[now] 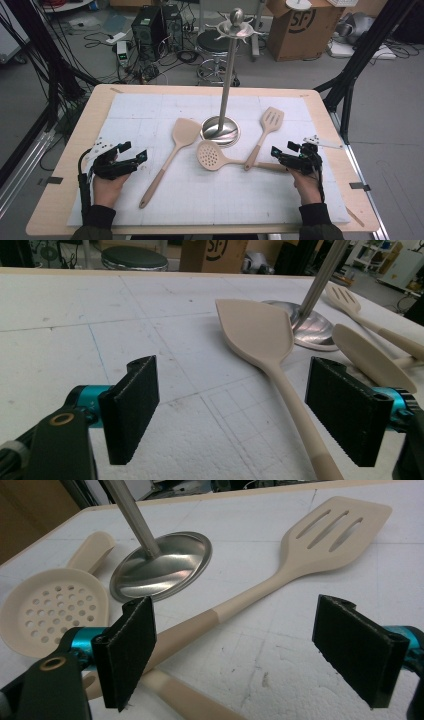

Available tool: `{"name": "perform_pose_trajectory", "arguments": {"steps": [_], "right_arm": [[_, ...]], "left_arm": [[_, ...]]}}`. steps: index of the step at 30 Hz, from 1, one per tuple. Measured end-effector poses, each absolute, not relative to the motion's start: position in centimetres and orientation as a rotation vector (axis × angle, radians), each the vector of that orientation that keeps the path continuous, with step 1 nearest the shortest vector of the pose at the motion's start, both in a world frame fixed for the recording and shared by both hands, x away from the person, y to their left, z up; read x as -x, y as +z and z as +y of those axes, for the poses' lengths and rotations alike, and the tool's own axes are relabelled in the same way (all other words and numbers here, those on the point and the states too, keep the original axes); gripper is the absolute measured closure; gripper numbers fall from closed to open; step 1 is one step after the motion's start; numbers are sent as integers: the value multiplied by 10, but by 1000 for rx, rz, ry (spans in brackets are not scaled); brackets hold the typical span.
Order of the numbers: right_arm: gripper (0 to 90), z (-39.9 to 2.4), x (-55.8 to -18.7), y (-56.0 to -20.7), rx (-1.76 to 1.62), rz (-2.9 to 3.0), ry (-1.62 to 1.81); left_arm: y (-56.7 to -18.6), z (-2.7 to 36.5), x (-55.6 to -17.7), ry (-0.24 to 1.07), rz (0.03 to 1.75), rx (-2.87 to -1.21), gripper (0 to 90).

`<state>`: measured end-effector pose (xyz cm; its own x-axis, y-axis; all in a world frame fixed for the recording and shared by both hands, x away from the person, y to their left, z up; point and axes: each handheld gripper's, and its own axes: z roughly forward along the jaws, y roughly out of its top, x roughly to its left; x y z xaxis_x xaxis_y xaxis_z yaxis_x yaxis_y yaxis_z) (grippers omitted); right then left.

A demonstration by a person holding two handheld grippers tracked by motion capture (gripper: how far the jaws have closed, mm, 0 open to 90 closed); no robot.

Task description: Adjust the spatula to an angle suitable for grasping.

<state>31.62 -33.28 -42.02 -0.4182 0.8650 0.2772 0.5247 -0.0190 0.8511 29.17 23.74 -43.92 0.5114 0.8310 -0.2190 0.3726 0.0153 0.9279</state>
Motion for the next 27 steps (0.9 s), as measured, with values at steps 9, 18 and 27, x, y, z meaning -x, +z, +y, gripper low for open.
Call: {"name": "perform_pose_trajectory", "arguments": {"steps": [9, 18, 27], "right_arm": [[166, -329, -318, -422, -1449, 1952, 1404], [203, -329, -320, -421, -1450, 1948, 1425], [240, -328, -320, -421, -1454, 1945, 1441]], "left_arm": [[-440, 239, -291, 485, 1065, -1585, 222], [-440, 240, -289, 485, 1065, -1583, 222], [-441, 239, -289, 484, 1064, -1598, 222]]}}
